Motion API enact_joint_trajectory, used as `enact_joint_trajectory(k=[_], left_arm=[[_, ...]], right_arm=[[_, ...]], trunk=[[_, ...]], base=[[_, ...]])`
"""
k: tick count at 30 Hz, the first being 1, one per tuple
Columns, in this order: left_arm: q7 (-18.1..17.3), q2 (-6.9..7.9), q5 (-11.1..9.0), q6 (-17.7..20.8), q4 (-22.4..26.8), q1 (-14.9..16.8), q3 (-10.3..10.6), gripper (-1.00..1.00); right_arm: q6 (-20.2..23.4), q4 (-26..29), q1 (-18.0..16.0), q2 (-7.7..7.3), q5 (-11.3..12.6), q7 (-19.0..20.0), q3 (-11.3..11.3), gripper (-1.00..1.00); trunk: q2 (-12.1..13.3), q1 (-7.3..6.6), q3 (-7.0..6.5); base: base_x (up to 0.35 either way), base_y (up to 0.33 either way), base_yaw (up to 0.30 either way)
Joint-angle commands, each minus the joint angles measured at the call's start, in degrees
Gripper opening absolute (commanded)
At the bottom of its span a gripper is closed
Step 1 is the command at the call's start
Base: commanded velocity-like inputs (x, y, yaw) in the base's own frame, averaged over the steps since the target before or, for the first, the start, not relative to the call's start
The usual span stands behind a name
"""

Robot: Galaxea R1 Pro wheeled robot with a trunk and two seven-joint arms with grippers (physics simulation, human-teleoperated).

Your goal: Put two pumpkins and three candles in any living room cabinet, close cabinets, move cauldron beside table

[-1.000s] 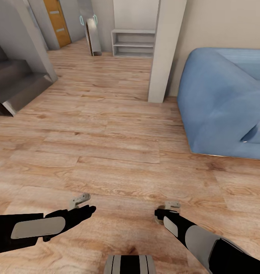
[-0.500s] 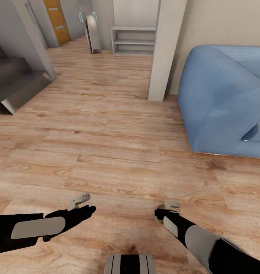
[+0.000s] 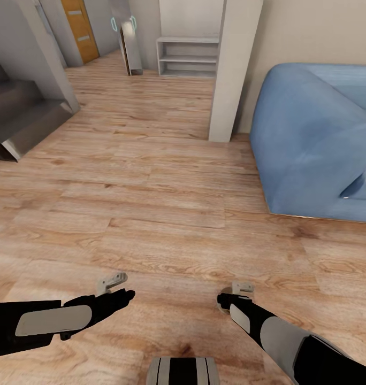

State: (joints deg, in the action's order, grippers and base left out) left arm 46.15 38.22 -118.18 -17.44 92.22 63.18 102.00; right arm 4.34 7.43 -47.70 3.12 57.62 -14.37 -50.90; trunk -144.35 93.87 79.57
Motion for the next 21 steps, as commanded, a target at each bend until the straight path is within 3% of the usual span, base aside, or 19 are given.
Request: enact_joint_trajectory(k=[1, 21], left_arm=[[0.0, 0.01, -0.3, -0.3, 0.1, 0.1, 0.1, 1.00], [0.0, -0.06, -0.3, -0.3, 0.1, 0.1, 0.1, 1.00]], right_arm=[[0.3, 0.1, 0.0, -0.02, 0.2, -0.4, -0.4, 1.00], [0.4, 0.1, 0.0, -0.04, -0.4, -0.3, -0.4, 1.00]], trunk=[[0.0, -0.01, 0.04], [0.0, -0.01, 0.04]], base=[[0.000, 0.000, 0.000], [0.000, 0.000, 0.000]])
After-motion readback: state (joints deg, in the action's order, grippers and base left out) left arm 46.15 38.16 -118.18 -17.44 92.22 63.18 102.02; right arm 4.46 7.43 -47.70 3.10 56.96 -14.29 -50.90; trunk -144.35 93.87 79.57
